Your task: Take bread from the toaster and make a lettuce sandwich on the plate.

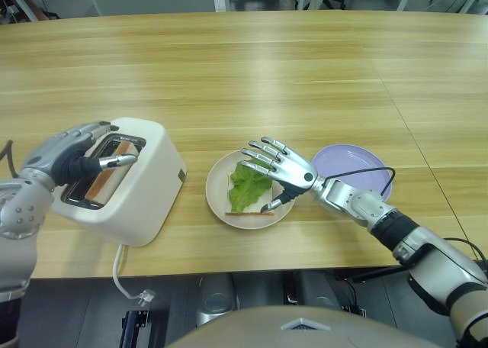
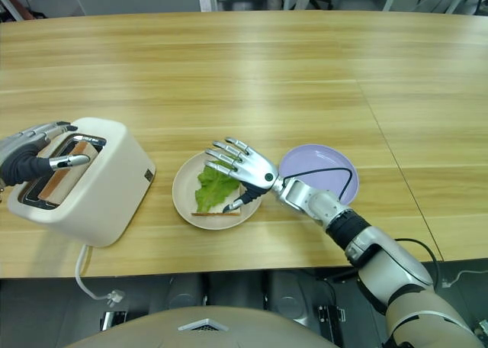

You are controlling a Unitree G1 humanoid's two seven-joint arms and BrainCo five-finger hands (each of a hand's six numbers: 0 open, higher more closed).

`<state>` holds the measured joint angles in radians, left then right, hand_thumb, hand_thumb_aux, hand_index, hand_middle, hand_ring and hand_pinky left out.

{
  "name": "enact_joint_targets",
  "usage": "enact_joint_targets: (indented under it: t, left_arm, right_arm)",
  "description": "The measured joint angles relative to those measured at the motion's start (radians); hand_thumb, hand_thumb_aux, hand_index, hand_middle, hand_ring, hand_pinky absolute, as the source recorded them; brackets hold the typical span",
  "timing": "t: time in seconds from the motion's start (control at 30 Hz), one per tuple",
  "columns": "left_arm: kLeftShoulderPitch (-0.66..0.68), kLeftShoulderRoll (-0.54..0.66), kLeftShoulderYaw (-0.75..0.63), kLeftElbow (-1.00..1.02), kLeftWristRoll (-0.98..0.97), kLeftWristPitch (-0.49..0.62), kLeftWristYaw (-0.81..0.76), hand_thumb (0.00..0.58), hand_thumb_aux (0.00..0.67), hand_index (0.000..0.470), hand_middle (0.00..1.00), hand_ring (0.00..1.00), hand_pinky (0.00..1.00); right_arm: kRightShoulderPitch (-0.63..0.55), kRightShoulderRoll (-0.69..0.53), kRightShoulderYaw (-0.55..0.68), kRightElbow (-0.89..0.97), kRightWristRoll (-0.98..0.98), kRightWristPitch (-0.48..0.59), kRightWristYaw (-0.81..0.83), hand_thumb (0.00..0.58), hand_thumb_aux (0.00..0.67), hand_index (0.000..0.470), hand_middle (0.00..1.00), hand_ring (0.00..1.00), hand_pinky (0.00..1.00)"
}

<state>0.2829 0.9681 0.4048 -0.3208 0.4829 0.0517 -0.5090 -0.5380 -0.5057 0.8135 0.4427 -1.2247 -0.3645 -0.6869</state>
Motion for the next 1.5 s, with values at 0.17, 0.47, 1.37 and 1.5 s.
enact_joint_targets:
  t: [0.17,0.47,1.37,1.5]
  left_arm:
    - [0.024,0.007,0.000,-0.005,0.050,0.023,-0.026,0.116,0.071,0.049,0.00,0.00,0.00]
    - [0.022,0.010,0.019,-0.042,0.038,0.025,-0.058,0.580,0.670,0.460,0.00,0.00,0.00]
    - [-0.207,-0.034,0.148,-0.032,-0.188,-0.032,-0.011,0.580,0.670,0.460,1.00,1.00,1.00]
    - [-0.242,-0.032,0.184,-0.033,-0.235,-0.030,-0.011,0.580,0.670,0.460,1.00,1.00,1.00]
  right_arm:
    - [0.024,-0.012,-0.036,-0.046,0.012,-0.005,0.004,0.000,0.000,0.000,0.00,0.00,0.00]
    - [0.072,-0.032,-0.083,-0.112,0.035,-0.010,0.023,0.000,0.000,0.000,0.00,0.00,0.00]
    - [0.154,-0.050,-0.249,-0.223,0.084,-0.009,0.043,0.000,0.000,0.000,0.00,0.00,0.00]
    - [0.162,-0.053,-0.280,-0.237,0.102,0.000,0.043,0.000,0.000,0.000,0.00,0.00,0.00]
